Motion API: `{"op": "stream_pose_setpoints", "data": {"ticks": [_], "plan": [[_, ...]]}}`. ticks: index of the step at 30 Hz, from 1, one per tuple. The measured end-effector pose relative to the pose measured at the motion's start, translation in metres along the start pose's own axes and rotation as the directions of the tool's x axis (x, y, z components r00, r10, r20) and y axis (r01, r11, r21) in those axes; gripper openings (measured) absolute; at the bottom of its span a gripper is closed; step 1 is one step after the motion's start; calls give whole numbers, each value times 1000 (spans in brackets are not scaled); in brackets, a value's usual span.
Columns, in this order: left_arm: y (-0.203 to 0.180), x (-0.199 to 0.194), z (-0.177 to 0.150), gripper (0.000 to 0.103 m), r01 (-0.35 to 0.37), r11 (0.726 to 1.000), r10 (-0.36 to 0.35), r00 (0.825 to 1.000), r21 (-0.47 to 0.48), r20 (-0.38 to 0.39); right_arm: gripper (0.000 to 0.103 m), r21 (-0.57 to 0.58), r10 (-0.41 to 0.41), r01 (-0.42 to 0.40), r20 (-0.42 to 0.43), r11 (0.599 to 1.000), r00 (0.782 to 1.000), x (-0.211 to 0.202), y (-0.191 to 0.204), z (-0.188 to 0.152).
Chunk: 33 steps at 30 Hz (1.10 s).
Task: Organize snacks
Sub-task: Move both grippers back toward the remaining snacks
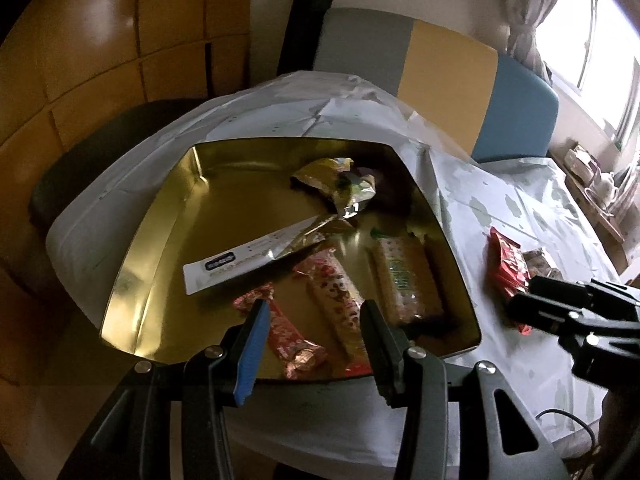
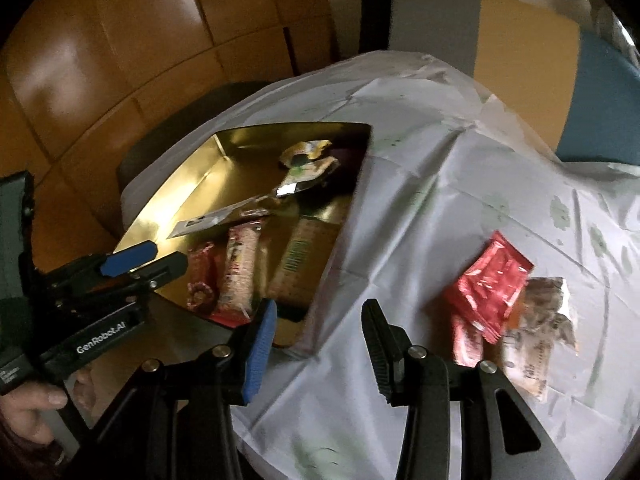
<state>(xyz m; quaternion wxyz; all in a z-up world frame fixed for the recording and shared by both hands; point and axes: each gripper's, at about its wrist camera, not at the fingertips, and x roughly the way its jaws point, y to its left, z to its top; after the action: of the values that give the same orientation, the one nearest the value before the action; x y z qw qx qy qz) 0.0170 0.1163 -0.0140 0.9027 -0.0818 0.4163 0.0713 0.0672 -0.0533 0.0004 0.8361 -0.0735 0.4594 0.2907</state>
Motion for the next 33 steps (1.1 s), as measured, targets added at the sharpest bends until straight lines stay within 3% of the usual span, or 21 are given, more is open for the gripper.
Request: {"op": "stream_pose_setpoints", "data": {"ticks": [14,21,26,33], "plan": [[-22,-1,-4,47,18,998,-17,1000,55,-15,50,65,-109,108,16,992,994,-24,-57,-14],[-29,-2,-4,47,22,997,-21,1000,77,-15,63,71,-208,206,21,976,978,-43,-91,-22],[-36,-3,-4,47,26,995,-25,1000,97,-15,66,81,-311,309,12,948,950,-61,-132,-30],[-57,-5,-2,47,34,988,-32,999,151,-15,66,201,-480,476,-31,856,877,-70,-221,-59]]}}
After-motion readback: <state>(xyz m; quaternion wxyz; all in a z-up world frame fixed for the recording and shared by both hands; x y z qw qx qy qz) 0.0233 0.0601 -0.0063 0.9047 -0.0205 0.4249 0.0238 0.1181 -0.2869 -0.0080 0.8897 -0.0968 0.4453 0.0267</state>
